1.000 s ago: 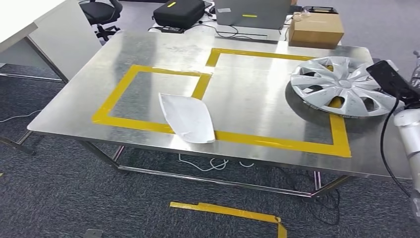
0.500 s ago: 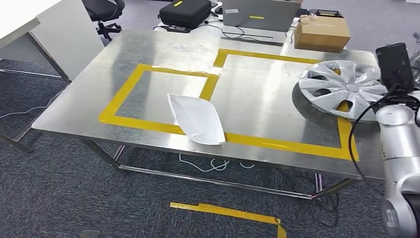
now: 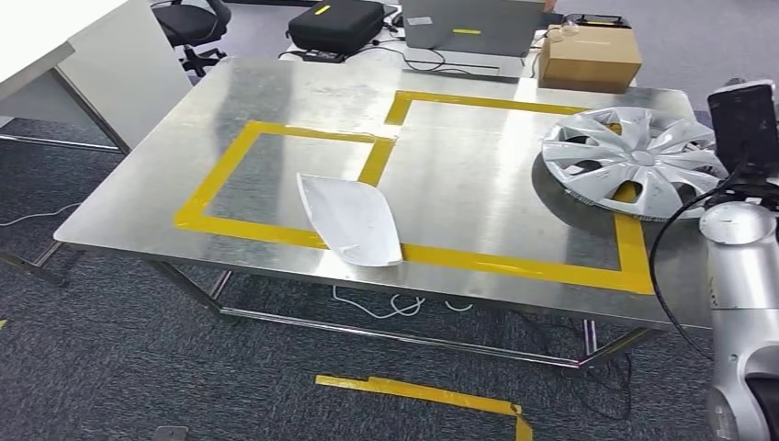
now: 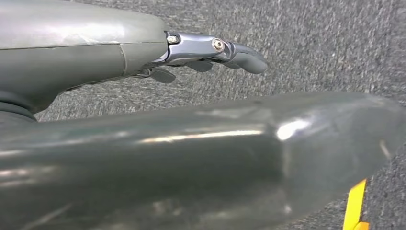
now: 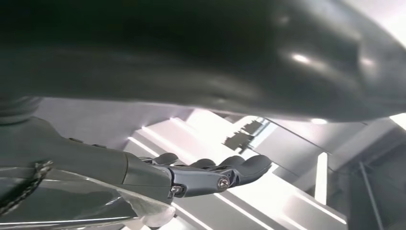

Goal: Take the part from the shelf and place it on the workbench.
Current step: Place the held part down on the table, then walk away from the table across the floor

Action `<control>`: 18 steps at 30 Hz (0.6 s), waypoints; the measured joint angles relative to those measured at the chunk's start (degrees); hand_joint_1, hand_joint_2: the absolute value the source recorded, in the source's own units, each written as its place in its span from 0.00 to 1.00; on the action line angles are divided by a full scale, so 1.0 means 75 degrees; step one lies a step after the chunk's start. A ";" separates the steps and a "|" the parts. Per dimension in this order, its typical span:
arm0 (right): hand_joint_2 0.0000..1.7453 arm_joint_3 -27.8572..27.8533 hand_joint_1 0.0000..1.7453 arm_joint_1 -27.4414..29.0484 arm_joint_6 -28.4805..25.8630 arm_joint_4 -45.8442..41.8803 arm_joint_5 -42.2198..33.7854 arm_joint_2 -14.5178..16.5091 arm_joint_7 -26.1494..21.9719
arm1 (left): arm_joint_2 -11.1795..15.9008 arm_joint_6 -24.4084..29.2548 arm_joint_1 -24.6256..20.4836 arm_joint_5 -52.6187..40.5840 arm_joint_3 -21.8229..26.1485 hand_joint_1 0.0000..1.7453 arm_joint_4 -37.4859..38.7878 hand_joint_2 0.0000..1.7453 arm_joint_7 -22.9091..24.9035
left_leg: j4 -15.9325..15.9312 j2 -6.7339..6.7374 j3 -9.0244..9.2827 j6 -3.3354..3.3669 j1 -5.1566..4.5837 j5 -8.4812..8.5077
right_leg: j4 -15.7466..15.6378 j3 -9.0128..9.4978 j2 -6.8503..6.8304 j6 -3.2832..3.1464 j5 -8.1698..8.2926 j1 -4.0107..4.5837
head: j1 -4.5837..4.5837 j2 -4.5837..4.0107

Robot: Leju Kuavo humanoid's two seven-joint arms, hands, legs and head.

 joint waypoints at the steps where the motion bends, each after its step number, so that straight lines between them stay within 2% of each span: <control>1: 0.00 0.0000 0.00 0.0043 -0.0077 -0.0106 0.0019 0.0009 -0.0053 | 0.0001 0.0034 -0.0001 0.0010 0.0015 0.00 0.0000 0.00 -0.0001 | 0.0405 0.0005 -0.0161 -0.0045 0.0015 -0.0255 | -0.0002 0.0002 -0.0008 -0.0025 0.0008 -0.0005 | -0.0006 0.0000; 3: 0.00 0.0001 0.00 0.0201 -0.0226 -0.0347 0.0077 0.0038 -0.0140 | -0.0006 0.0082 0.0004 0.0039 0.0052 0.00 0.0000 0.00 0.0009 | 0.1416 0.0009 -0.0554 -0.0099 0.0038 -0.0757 | 0.0004 -0.0001 -0.0018 -0.0044 0.0012 0.0000 | -0.0010 0.0000; 4: 0.00 0.0003 0.00 0.0300 -0.0282 -0.0474 0.0114 0.0058 -0.0170 | -0.0010 0.0096 0.0006 0.0057 0.0078 0.00 0.0000 0.00 0.0016 | 0.1721 0.0009 -0.0655 -0.0109 0.0044 -0.0856 | 0.0009 -0.0002 -0.0020 -0.0046 0.0014 0.0003 | -0.0011 0.0000; 5: 0.00 0.0006 0.00 0.0398 -0.0327 -0.0598 0.0156 0.0077 -0.0190 | -0.0014 0.0104 0.0005 0.0076 0.0106 0.00 0.0000 0.00 0.0026 | 0.1758 0.0009 -0.0634 -0.0109 0.0046 -0.0812 | 0.0016 -0.0004 -0.0019 -0.0046 0.0015 0.0004 | -0.0012 0.0000; 6: 0.00 0.0010 0.00 0.0484 -0.0366 -0.0720 0.0205 0.0095 -0.0200 | -0.0013 0.0113 0.0003 0.0092 0.0129 0.00 0.0000 0.00 0.0034 | 0.1480 0.0009 -0.0466 -0.0095 0.0047 -0.0631 | 0.0026 -0.0005 -0.0017 -0.0046 0.0015 0.0004 | -0.0012 0.0000; 8: 0.00 0.0018 0.00 0.0594 -0.0422 -0.0930 0.0299 0.0129 -0.0206 | -0.0002 0.0125 -0.0004 0.0105 0.0157 0.00 0.0000 0.00 0.0044 | 0.0447 0.0008 0.0089 -0.0037 0.0040 -0.0178 | 0.0049 -0.0014 -0.0008 -0.0032 0.0015 0.0016 | -0.0014 0.0001; 9: 0.00 0.0020 0.00 0.0621 -0.0440 -0.1014 0.0340 0.0144 -0.0206 | 0.0003 0.0129 -0.0009 0.0108 0.0171 0.00 0.0000 0.00 0.0044 | 0.0009 0.0006 0.0305 -0.0002 0.0034 -0.0040 | 0.0062 -0.0030 -0.0002 -0.0011 0.0019 0.0029 | -0.0009 0.0001; 10: 0.00 0.0023 0.00 0.0639 -0.0450 -0.1077 0.0376 0.0155 -0.0206 | 0.0005 0.0131 -0.0014 0.0109 0.0185 0.00 0.0000 0.00 0.0044 | -0.0249 0.0003 0.0422 0.0029 0.0026 0.0019 | 0.0070 -0.0048 0.0002 0.0021 0.0030 0.0041 | -0.0004 0.0001; 13: 0.00 0.0030 0.00 0.0710 -0.0455 -0.1201 0.0485 0.0171 -0.0203 | 0.0003 0.0133 -0.0016 0.0126 0.0233 0.00 0.0000 0.00 0.0044 | -0.0376 0.0003 0.0414 0.0144 0.0024 0.0081 | 0.0060 -0.0101 0.0004 0.0146 0.0064 0.0036 | -0.0002 0.0000; 14: 0.00 0.0031 0.00 0.0726 -0.0454 -0.1227 0.0514 0.0172 -0.0203 | 0.0004 0.0132 -0.0017 0.0136 0.0250 0.00 0.0000 0.00 0.0044 | -0.0409 0.0009 0.0399 0.0199 0.0035 0.0129 | 0.0118 -0.0148 0.0004 0.0183 -0.0021 0.0029 | 0.0006 0.0001; 15: 0.00 0.0029 0.00 0.0726 -0.0453 -0.1243 0.0540 0.0172 -0.0202 | 0.0009 0.0132 -0.0022 0.0144 0.0266 0.00 0.0000 0.00 0.0043 | -0.0445 0.0018 0.0375 0.0257 0.0049 0.0182 | 0.0303 -0.0237 0.0005 0.0214 -0.0199 0.0025 | 0.0023 0.0001; 16: 0.00 0.0028 0.00 0.0725 -0.0451 -0.1249 0.0562 0.0172 -0.0200 | 0.0016 0.0133 -0.0029 0.0150 0.0280 0.00 0.0000 0.00 0.0043 | -0.0465 0.0027 0.0341 0.0298 0.0059 0.0227 | 0.0655 -0.0381 0.0007 0.0235 -0.0474 0.0018 | 0.0035 0.0001; 18: 0.00 0.0031 0.00 0.0750 -0.0447 -0.1251 0.0596 0.0176 -0.0197 | 0.0031 0.0136 -0.0036 0.0155 0.0308 0.00 0.0000 0.00 0.0044 | -0.0463 0.0032 0.0240 0.0335 0.0047 0.0298 | 0.1649 -0.0715 0.0005 0.0272 -0.1050 0.0011 | 0.0054 0.0000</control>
